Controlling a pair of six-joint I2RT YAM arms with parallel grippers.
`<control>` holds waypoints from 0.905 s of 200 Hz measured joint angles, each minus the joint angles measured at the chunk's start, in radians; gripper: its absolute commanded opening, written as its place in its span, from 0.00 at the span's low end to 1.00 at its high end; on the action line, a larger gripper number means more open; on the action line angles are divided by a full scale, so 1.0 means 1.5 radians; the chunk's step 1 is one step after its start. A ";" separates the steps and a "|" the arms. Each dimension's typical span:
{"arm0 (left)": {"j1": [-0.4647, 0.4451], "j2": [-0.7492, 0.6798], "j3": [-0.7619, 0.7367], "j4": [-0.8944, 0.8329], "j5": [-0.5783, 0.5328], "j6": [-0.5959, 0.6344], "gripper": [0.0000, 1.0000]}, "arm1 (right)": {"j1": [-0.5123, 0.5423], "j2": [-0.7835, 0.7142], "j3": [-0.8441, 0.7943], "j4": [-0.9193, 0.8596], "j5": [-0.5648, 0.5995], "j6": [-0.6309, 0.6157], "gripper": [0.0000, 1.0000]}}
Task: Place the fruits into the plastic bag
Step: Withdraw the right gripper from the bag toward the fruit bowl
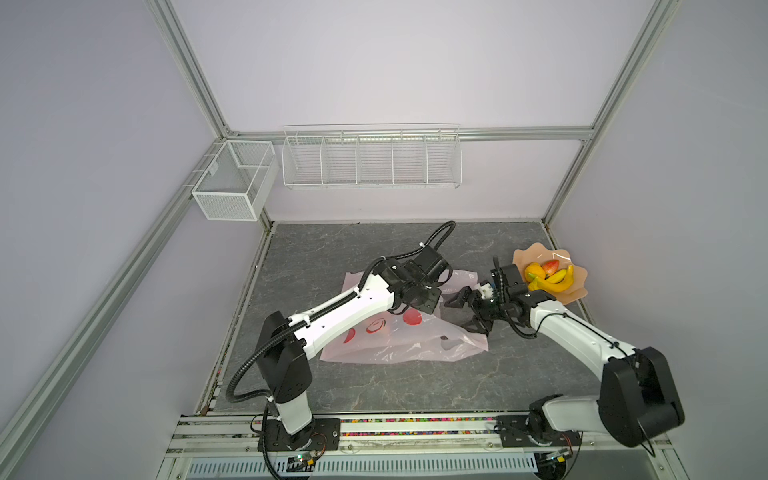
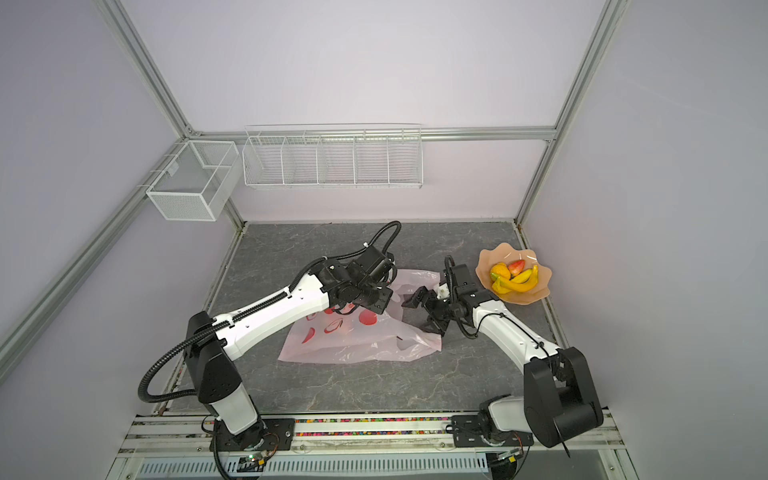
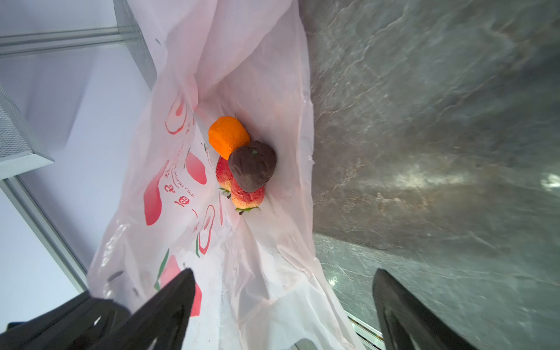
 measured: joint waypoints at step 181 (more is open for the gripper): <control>0.000 0.000 -0.002 0.005 0.001 0.000 0.00 | -0.346 -0.019 0.199 -0.314 0.146 -0.274 0.96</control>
